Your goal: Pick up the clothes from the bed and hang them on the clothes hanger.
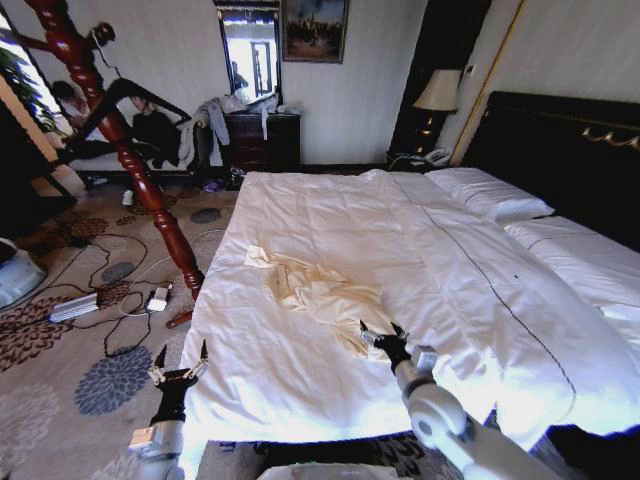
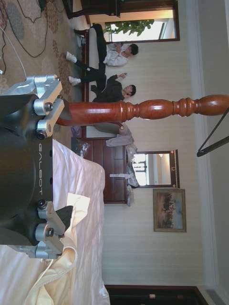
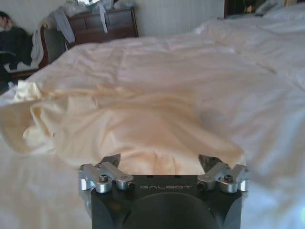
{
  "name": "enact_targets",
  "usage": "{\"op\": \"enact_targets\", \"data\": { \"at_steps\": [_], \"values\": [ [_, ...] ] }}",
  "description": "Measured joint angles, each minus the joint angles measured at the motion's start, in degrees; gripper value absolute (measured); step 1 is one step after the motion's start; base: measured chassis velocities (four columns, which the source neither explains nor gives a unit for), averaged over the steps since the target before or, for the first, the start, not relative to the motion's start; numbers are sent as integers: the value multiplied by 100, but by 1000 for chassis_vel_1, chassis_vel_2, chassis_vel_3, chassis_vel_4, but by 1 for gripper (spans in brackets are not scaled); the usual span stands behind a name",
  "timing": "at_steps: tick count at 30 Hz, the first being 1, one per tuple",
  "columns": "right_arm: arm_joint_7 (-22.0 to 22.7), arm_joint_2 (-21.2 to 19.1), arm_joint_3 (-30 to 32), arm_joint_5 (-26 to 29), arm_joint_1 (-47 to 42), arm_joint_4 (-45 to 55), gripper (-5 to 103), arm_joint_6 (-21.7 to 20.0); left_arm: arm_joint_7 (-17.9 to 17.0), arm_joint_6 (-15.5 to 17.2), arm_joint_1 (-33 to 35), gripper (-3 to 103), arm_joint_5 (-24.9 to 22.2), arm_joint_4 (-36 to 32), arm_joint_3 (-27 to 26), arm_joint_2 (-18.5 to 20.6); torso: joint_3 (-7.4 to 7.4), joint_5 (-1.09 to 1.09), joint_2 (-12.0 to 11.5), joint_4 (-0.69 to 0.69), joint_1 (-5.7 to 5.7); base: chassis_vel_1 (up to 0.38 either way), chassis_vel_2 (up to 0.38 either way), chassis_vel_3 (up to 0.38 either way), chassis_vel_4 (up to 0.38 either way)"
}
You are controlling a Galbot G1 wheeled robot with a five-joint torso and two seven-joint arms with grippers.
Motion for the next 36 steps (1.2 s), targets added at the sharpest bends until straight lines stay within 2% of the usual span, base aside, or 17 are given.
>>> {"op": "enact_targets", "data": {
  "at_steps": [1, 4, 5, 7, 10, 11, 13, 14, 19, 20, 22, 23, 25, 28, 29, 31, 36],
  "values": [
    [1, 25, -7, -11, -49, -3, 88, 0, 0, -2, 19, 100, -1, -6, -17, 2, 0, 0, 0, 0, 0, 0, 0, 0, 0],
    [-17, 123, -72, -33, -18, -149, 72, 37, 0, -17, 60, 100, 0, -25, -33, -10, 1, 1, 0, 1, 0, 0, 0, 0, 0],
    [-17, 123, -72, -33, -18, -149, 72, 37, 0, -17, 60, 100, 0, -25, -33, -10, 1, 1, 0, 1, 0, 0, 0, 0, 0],
    [-15, 191, -120, -11, 55, -254, 61, 41, 0, -21, 90, 100, 20, -52, -33, -25, 1, 1, 0, 2, 0, 0, 0, 0, 0],
    [76, 276, -172, 67, 103, -385, 51, 5, 0, -24, 131, 100, 31, -98, -44, -36, 1, 0, 0, 1, 0, 0, 0, 0, 0],
    [76, 276, -172, 67, 103, -385, 51, 5, 0, -24, 131, 100, 31, -98, -44, -36, 1, 0, 0, 1, 0, 0, 0, 0, 0],
    [131, 319, -198, 98, 99, -468, 41, -7, -2, -27, 159, 100, 35, -121, -60, -38, 1, 1, 0, 1, 0, 0, 0, 0, 0],
    [142, 333, -206, 98, 89, -483, 41, -11, -3, -27, 170, 100, 39, -129, -63, -39, 1, 0, 0, 1, 0, 0, 0, 0, 0],
    [189, 378, -231, 64, 56, -488, 26, -60, -5, -29, 184, 100, 90, -136, -53, -71, 1, 1, 0, 0, 0, 0, 0, 0, 0],
    [189, 378, -231, 64, 56, -488, 26, -60, -5, -29, 184, 100, 90, -136, -53, -71, 1, 1, 0, 0, 0, 0, 0, 0, 0],
    [193, 382, -232, 24, 40, -492, 37, -65, -6, -34, 181, 100, 120, -136, -33, -95, 1, 0, 0, 1, 1, 0, 0, 0, 0],
    [198, 381, -232, 4, 27, -502, 37, -66, -6, -36, 180, 100, 128, -135, -29, -107, 1, 0, -1, 1, 0, 0, 0, 0, 0],
    [212, 375, -230, -7, 15, -504, 33, -68, -8, -40, 179, 100, 133, -135, -28, -113, 0, 1, -1, 0, 0, 0, 0, 0, 0],
    [311, 343, -195, -18, -14, -506, 18, -104, -11, -51, 179, 100, 135, -132, -32, -122, 1, 1, -1, 0, 1, 0, 0, 0, 0],
    [311, 343, -195, -18, -14, -506, 18, -104, -11, -51, 179, 100, 135, -132, -32, -122, 1, 1, -1, 0, 1, 0, 0, 0, 0],
    [333, 316, -127, -27, -32, -519, 7, -106, -18, -65, 177, 100, 135, -120, -39, -123, 1, 1, -1, 0, 1, 0, 0, 0, 0],
    [336, 225, 3, 2, -61, -434, 0, -95, -28, -68, 163, 100, 118, -108, -44, -123, 1, 1, -1, 1, 1, 0, 0, 0, 0]
  ]
}}
